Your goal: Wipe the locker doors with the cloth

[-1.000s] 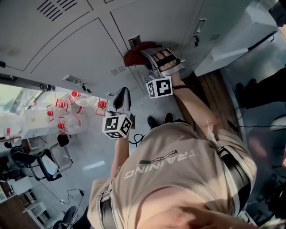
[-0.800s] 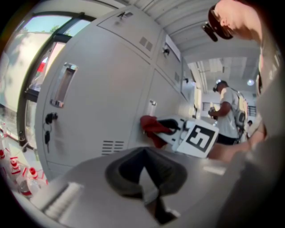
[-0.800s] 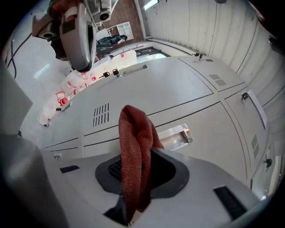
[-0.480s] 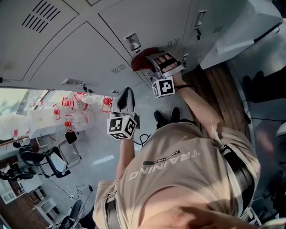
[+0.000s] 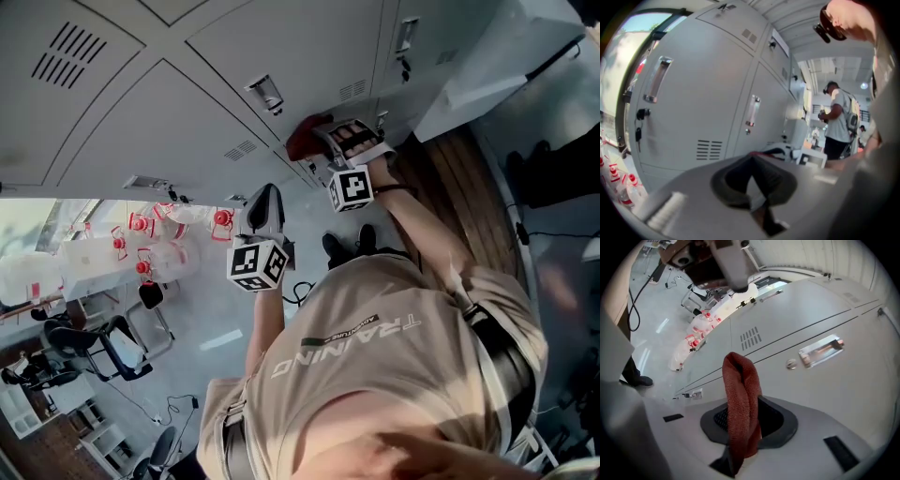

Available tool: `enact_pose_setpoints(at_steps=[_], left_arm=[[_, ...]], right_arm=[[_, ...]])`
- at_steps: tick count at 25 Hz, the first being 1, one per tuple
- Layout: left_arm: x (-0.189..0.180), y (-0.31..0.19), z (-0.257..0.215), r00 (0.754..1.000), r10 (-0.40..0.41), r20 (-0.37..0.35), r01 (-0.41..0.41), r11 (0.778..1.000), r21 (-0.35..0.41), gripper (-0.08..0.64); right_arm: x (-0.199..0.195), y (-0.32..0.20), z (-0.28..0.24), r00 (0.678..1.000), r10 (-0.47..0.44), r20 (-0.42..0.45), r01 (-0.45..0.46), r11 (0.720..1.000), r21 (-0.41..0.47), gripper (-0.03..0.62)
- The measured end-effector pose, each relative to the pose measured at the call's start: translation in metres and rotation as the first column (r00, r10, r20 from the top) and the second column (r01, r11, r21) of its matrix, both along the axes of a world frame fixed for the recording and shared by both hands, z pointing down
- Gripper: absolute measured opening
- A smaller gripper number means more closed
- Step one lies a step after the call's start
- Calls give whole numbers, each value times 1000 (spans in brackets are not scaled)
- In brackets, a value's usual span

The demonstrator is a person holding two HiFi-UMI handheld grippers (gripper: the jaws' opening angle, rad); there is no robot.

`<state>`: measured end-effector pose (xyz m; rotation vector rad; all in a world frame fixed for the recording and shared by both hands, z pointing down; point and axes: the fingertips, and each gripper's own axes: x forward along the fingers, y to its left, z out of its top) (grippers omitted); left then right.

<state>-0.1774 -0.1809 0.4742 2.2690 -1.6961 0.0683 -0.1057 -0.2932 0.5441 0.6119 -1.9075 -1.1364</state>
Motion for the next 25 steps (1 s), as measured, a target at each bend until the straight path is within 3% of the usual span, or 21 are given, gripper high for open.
enact_pose_setpoints(at_steps=[4, 7, 10, 13, 16, 18, 20, 25], left_arm=[[12, -7, -9, 999, 34, -2, -34, 999, 27, 6], [20, -13, -16, 999, 53, -6, -53, 997, 48, 6], [28, -17, -22, 997, 77, -7, -77, 995, 68, 6], [36, -20, -24, 995, 103, 3, -103, 992, 75, 6], [40, -18, -26, 994, 112, 7, -113, 991, 79, 6], [39, -17, -28, 994, 108, 3, -108, 991, 83, 6], [38, -15, -29, 995, 104, 8, -104, 991, 85, 6], [37, -12, -29, 993, 103, 49, -107, 991, 81, 6]], right_arm=[[18, 6, -101, 994, 4, 108, -21, 987, 160, 67], [28, 12, -189, 980, -20, 198, -41, 953, 301, 67], [40, 17, -269, 965, -40, 258, -84, 889, 451, 67], [48, 19, -337, 953, -64, 297, -128, 803, 583, 67], [56, 14, -382, 946, -66, 316, -170, 730, 662, 67], [58, 6, -400, 944, -62, 325, -191, 700, 688, 67], [56, -5, -406, 944, -57, 325, -195, 697, 690, 67], [42, -39, -378, 964, -17, 265, -168, 733, 659, 67]])
